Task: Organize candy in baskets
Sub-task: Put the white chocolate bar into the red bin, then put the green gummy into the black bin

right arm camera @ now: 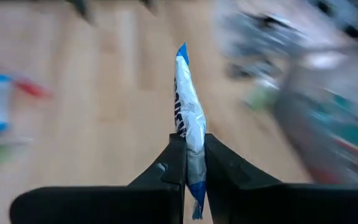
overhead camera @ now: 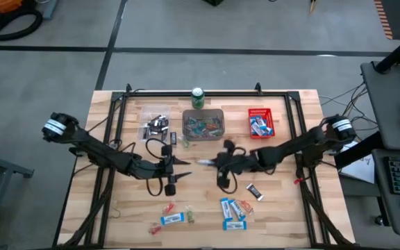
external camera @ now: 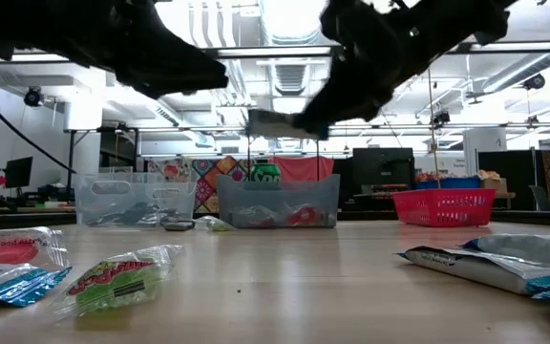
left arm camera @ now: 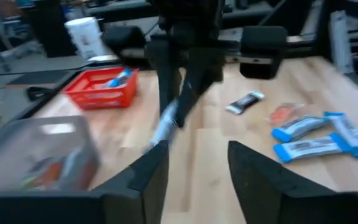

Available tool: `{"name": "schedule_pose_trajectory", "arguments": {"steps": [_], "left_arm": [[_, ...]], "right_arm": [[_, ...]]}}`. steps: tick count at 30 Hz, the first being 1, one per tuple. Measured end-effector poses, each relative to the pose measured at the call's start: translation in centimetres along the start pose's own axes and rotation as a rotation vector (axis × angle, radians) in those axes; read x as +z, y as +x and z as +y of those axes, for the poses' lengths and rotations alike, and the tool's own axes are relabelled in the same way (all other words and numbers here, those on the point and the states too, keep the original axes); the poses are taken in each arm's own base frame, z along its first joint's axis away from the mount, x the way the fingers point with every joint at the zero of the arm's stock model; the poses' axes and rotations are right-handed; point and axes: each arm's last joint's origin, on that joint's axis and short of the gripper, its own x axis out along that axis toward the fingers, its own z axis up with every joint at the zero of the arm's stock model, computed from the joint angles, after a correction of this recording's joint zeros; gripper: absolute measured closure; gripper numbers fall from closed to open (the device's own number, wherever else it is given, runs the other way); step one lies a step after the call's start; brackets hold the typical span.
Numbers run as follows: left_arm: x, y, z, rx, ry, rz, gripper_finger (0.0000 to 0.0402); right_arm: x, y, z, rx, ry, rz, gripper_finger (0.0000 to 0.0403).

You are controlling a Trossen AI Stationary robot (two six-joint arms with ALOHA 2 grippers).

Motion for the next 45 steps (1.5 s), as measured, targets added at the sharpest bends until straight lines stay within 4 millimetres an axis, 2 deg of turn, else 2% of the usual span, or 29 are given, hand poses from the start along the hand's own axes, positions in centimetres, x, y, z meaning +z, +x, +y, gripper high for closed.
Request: {"name": "schedule_pose_trajectory", "arguments": {"steps": [4, 9, 11, 15, 19, 28, 33, 37, 45], "left_arm": [[0.6, -1.1, 0.8, 0.061, 0.012, 0.030, 0.0231], [1.2, -2.0, 1.4, 0.089, -0.022, 0.040, 0.0227], [1.4, -2.2, 1.5, 0.089, -0.033, 0.031, 0.0227], [1.3, -2.1, 1.5, 0.091, -0.031, 0.034, 0.0226], [1.0, -1.9, 1.4, 0.092, -0.023, 0.048, 0.0226], [0.7, -1.8, 1.3, 0.094, -0.022, 0.064, 0.0226], [0.7, -1.8, 1.3, 0.095, -0.023, 0.069, 0.0226], [0.1, -1.8, 1.4, 0.098, -0.010, 0.118, 0.0226], [-1.7, -1.4, 1.1, 0.119, -0.029, 0.231, 0.0226]], "right_arm": [[0.1, -1.7, -3.6, -0.216, 0.062, 0.112, 0.0374], [-1.2, -4.7, -9.3, -0.724, 0.289, 0.225, 0.0374], [-2.0, -5.9, -11.3, -0.848, 0.401, 0.281, 0.0374], [-3.7, -6.9, -14.5, -0.967, 0.586, 0.395, 0.0374], [-4.5, -6.6, -16.3, -0.992, 0.661, 0.446, 0.0370], [-4.8, -6.5, -17.0, -1.007, 0.656, 0.476, 0.0299], [-4.7, -6.6, -16.8, -0.991, 0.644, 0.472, 0.0280], [-4.0, -6.6, -15.9, -0.907, 0.621, 0.440, 0.0279], [-2.2, -6.5, -12.5, -0.730, 0.551, 0.288, 0.0278]]}}
